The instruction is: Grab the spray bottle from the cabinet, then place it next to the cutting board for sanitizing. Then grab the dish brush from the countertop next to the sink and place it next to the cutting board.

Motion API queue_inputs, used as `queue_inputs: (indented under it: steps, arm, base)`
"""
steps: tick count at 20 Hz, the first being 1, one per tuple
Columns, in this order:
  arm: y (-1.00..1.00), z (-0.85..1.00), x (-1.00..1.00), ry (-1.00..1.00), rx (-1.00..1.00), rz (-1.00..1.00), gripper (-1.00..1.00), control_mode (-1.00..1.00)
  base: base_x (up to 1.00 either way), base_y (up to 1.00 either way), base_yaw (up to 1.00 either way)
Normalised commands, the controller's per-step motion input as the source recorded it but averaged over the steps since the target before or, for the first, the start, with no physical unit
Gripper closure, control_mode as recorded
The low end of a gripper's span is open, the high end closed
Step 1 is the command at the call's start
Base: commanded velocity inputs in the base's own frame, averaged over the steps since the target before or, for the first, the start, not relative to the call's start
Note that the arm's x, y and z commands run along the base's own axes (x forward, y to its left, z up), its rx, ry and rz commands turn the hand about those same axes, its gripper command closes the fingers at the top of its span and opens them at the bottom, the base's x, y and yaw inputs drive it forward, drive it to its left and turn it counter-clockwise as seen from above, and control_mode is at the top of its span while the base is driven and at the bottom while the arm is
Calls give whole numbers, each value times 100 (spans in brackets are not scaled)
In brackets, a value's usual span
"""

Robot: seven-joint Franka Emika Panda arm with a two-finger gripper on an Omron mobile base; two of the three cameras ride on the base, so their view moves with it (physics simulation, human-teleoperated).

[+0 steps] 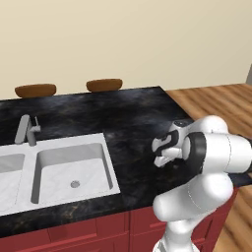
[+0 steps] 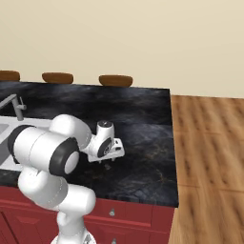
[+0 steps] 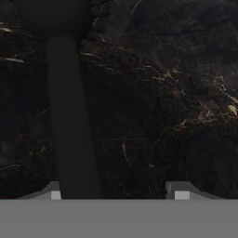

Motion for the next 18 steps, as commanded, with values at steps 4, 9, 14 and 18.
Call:
queue_inputs:
  steps: [4, 9, 14, 18]
  arm:
    - [2, -18, 0, 0, -2, 0, 100, -100]
    - [24, 4, -38, -1, 0, 0, 100, -100]
    - [16, 15, -53, -7, 0, 0, 100, -100]
    - [2, 51, -60, -18, 3, -5, 100, -100]
  base:
    - [0, 0, 0]
    - [0, 0, 0]
    - [0, 0, 0]
    - [0, 0, 0]
